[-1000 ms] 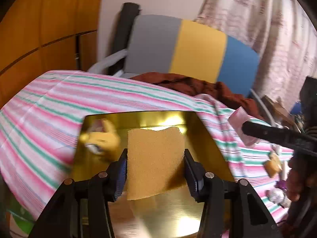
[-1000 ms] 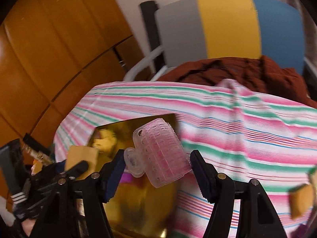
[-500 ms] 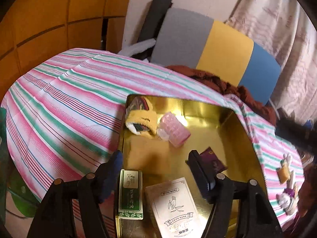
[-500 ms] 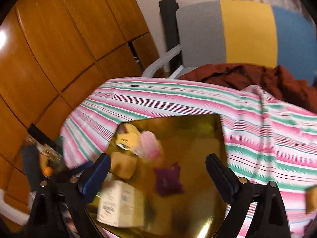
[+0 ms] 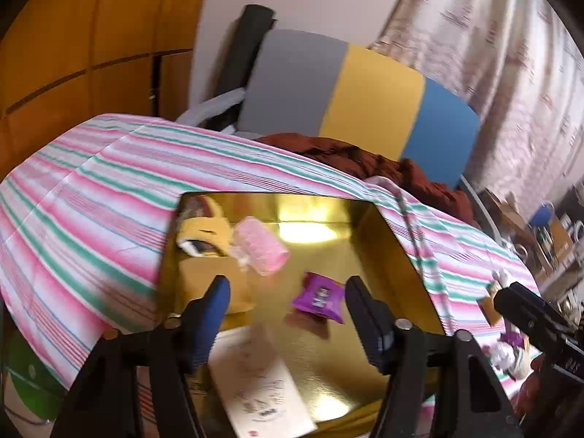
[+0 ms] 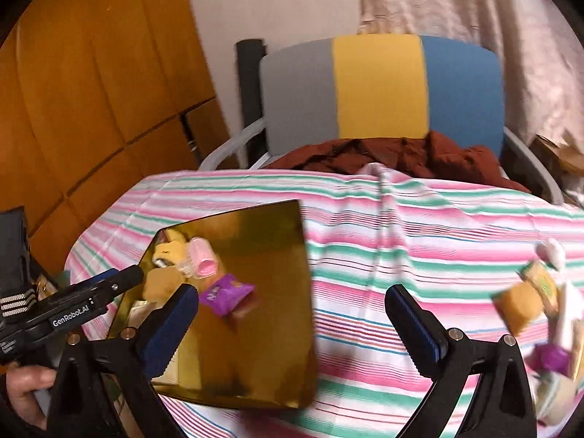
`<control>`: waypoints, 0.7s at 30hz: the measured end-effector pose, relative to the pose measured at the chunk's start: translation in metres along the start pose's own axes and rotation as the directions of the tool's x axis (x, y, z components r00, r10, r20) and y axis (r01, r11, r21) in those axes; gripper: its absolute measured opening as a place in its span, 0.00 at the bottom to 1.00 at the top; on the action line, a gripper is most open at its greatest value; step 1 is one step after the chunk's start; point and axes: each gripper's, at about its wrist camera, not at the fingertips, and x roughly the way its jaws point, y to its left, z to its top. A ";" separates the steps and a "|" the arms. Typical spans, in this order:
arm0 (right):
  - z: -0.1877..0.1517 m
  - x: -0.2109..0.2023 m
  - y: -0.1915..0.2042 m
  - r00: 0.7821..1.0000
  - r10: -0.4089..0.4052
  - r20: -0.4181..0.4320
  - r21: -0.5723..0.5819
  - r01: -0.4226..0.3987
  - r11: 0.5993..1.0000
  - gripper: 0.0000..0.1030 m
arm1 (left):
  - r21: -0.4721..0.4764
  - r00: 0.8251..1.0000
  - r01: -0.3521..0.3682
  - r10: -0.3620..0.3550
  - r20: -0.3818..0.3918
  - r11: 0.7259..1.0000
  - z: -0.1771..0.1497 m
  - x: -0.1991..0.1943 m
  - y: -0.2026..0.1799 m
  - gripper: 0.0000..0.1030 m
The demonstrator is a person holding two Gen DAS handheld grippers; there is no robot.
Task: Organize objects
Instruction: 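Withdraw both open tools from the tray back over the table items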
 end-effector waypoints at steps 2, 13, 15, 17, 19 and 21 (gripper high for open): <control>-0.004 -0.008 -0.011 1.000 -0.015 0.000 0.014 0.015 1.000 1.00 | 0.020 1.000 0.020 -0.020 -0.006 1.000 -0.001 0.000 -0.010 0.59; -0.031 -0.054 -0.108 0.997 -0.075 -0.002 0.272 0.073 0.960 1.00 | 0.159 0.982 0.189 -0.181 -0.061 0.969 -0.008 -0.004 -0.084 0.59; -0.033 -0.071 -0.130 0.993 -0.117 0.029 0.323 0.102 0.941 1.00 | 0.190 0.976 0.214 -0.202 -0.082 0.958 -0.012 -0.002 -0.099 0.59; -0.035 -0.091 -0.154 0.983 -0.171 0.061 0.386 0.135 0.913 1.00 | 0.223 0.971 0.234 -0.218 -0.093 0.946 -0.017 -0.002 -0.112 0.59; -0.037 -0.107 -0.177 0.974 -0.209 0.082 0.436 0.154 0.887 1.00 | 0.266 0.963 0.265 -0.241 -0.119 0.927 -0.022 -0.001 -0.130 0.59; -0.041 -0.121 -0.201 0.968 -0.229 0.101 0.495 0.151 0.856 1.00 | 0.298 0.957 0.287 -0.257 -0.136 0.910 -0.026 0.000 -0.145 0.59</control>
